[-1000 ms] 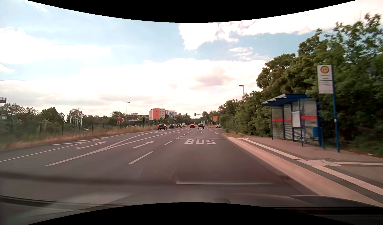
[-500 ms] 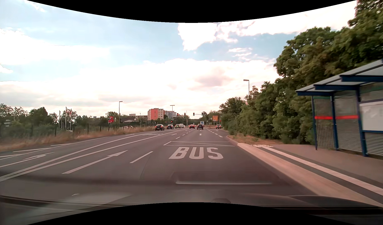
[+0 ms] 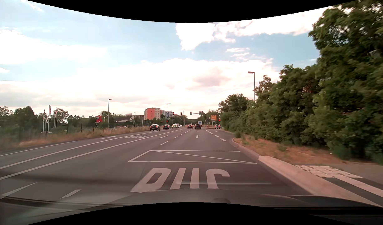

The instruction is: Follow the waypoints while adhering to traffic rules and regulations

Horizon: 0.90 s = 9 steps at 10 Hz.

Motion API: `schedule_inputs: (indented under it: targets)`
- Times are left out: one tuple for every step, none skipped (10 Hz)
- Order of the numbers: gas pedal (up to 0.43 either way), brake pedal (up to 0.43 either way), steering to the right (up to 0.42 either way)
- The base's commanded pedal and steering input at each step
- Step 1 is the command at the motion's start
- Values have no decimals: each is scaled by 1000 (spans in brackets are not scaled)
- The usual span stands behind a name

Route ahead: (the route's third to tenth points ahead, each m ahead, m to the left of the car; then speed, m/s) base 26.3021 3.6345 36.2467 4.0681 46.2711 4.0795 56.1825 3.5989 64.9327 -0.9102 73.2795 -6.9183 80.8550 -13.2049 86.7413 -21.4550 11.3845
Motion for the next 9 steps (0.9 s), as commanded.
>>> schedule_inputs:
  targets:
    - [0,0,11]
    - [0,0,13]
    - [0,0,15]
    - [0,0,18]
    - [0,0,22]
    - [0,0,25]
    - [0,0,28]
    - [0,0,28]
    - [0,0,28]
